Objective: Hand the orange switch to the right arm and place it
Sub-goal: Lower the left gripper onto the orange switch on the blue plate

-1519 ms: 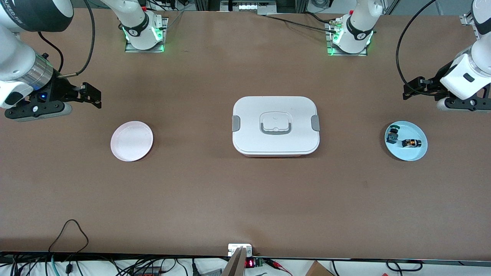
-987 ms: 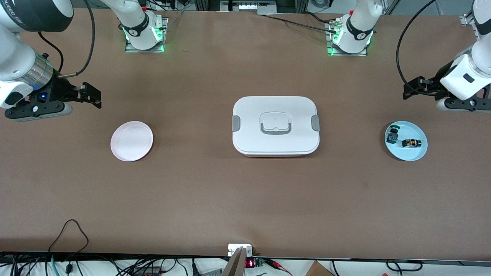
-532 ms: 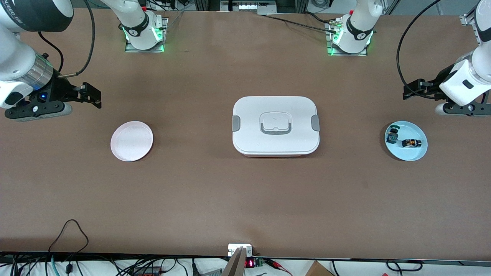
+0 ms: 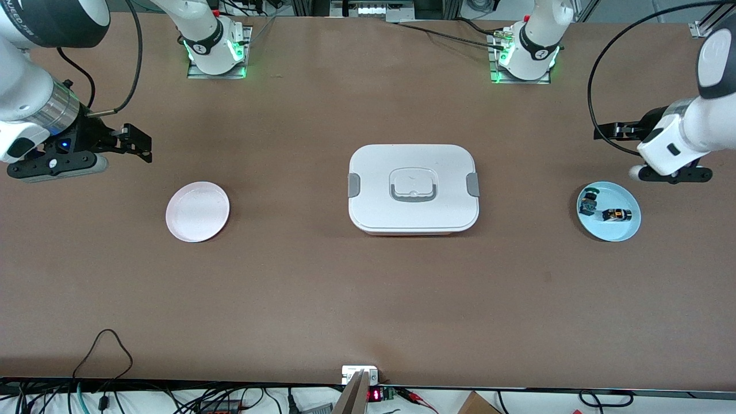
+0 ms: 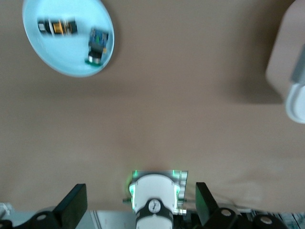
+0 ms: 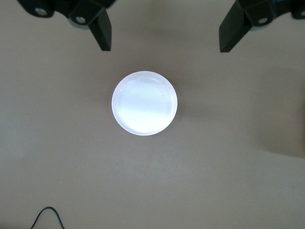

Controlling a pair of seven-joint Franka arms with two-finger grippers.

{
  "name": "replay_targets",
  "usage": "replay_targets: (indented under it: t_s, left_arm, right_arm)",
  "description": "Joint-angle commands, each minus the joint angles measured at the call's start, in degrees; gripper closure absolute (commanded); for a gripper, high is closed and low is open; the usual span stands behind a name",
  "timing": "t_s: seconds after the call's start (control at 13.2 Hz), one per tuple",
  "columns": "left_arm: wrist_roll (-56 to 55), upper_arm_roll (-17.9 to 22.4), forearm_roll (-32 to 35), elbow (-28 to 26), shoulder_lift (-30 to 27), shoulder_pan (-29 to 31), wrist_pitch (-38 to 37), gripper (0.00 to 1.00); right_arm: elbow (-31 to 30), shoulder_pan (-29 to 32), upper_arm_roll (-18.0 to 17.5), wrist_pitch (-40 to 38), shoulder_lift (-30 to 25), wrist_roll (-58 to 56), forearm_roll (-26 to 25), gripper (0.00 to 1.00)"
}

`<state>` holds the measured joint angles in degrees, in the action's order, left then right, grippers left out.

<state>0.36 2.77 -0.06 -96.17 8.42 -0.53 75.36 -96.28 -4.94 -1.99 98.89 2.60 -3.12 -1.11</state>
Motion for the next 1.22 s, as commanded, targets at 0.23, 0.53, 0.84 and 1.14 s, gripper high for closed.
replay_targets:
  t_s: [0.23, 0.53, 0.84, 1.14]
  left_arm:
    - [0.78, 0.13, 5.57, 0.64, 8.18, 6.94, -0.32, 0.0]
    - [7.6, 0.04, 7.09, -5.43, 9.23, 12.91, 14.6, 0.0]
    - [11.76, -0.57, 4.28, -9.28, 13.36, 18.46, 35.58, 0.0]
    - [13.77, -1.1, 4.27, -10.35, 16.45, 18.55, 46.01, 0.0]
  right_arm:
    - [1.27, 0.01, -0.03, -0.8, 0.47, 0.3, 0.58, 0.0]
    - [1.27, 0.01, -0.03, -0.8, 0.47, 0.3, 0.58, 0.0]
    - [1.27, 0.01, -0.03, -0.8, 0.47, 0.3, 0.58, 0.0]
    - [1.27, 0.01, -0.03, -0.8, 0.47, 0.3, 0.58, 0.0]
